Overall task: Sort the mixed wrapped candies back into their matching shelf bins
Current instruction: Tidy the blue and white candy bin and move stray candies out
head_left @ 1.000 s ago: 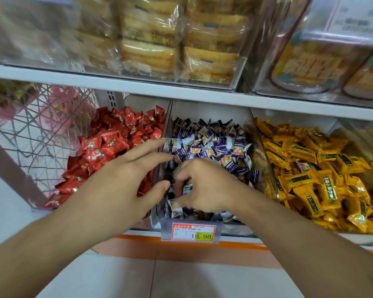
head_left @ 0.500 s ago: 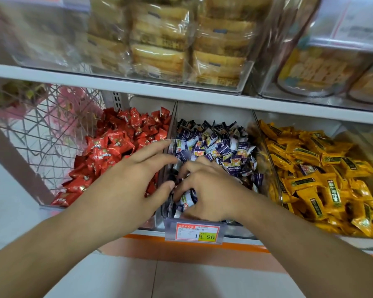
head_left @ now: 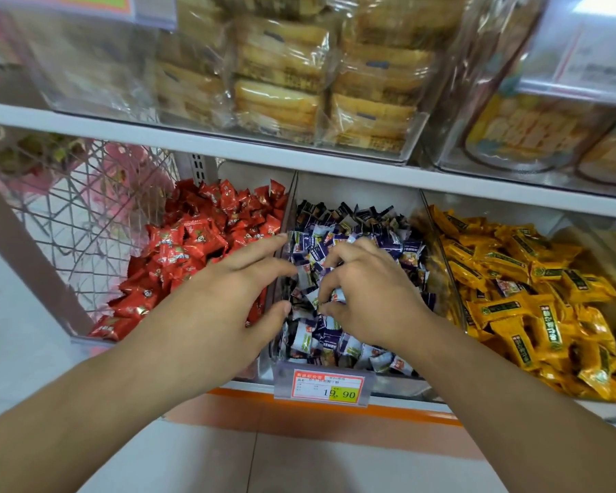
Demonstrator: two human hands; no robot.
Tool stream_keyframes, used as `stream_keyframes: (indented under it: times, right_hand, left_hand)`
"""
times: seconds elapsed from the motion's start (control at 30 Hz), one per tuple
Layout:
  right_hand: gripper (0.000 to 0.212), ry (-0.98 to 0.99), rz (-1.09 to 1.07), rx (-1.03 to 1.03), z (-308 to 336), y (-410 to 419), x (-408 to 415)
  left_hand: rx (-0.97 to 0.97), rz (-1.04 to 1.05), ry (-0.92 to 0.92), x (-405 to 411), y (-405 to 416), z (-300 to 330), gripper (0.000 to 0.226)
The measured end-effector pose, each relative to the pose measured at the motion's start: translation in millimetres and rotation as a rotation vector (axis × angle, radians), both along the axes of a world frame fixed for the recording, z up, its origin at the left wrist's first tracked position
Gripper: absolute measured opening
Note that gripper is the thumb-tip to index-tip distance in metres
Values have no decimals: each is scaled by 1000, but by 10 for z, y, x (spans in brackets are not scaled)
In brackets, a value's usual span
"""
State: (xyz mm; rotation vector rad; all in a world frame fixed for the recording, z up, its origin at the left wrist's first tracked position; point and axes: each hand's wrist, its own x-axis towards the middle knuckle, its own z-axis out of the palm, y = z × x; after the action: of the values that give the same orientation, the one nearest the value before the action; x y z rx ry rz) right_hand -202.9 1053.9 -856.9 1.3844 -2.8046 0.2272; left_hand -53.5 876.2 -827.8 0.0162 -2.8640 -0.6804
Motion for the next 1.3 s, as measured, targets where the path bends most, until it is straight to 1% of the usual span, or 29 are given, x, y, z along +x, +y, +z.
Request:
stream_keyframes:
  times: [0.07,0.13,0.17,0.23,0.27,0.37,0.5,0.6,0.7,0.77,0.83,0.87,0.97,1.07,1.13,1.2,1.3]
  right_hand:
    - [16,-67,4,-40,2,-13,0]
    - [33,-175,15,-73,5,-23,37]
    - [43,-204,33,-56,-2,-34,68]
    - [51,-171,71,15,-50,-64,125]
    - [50,-146,75,37,-69,-75,140]
    - [37,-91,39,31,-67,-73,117]
    - [22,46,-30,42,-38,8,37]
    - [16,98,-72,27,-35,31,-6]
    - [18,31,-86,21,-28,2,6]
    - [18,-119,-64,-88,73,-7,22]
    - [25,-300,-55,-220,225,43,28]
    - [29,-331,-53,-243,298,103,27]
    - [36,-256,-57,-206,463,405,26]
    - [33,-153,-91,-124,593,784,33]
    - [33,-123,-134,-109,659,1005,34]
    - [34,-134,-173,-120,684,1163,41]
    - [29,-187,-190,-147,641,1287,43]
  left_hand:
    - [-2,4,-1,-3,4,8,45]
    - [-3,2,3,-4,11,6,43]
    - [-1,1,4,-3,11,2,43]
    - [-3,6,0,-1,18,-7,42]
    - [-6,7,3,-2,21,-11,42]
    - [-10,7,6,1,28,-18,41]
    - [-18,9,-15,6,25,2,41]
    - [-13,17,-19,-10,28,5,40]
    - [-10,16,-20,-6,24,5,40]
    - [-14,1,-18,-9,16,9,40]
    - [-15,-9,-13,-17,7,5,40]
    - [-18,-10,-6,-24,5,2,40]
    - [-51,-18,38,-57,22,-1,43]
    - [-161,-111,108,-134,109,-6,47]
    - [-198,-195,136,-203,227,-10,44]
    - [-154,-315,121,-306,419,16,38]
    - [-111,-564,40,-602,764,-26,34]
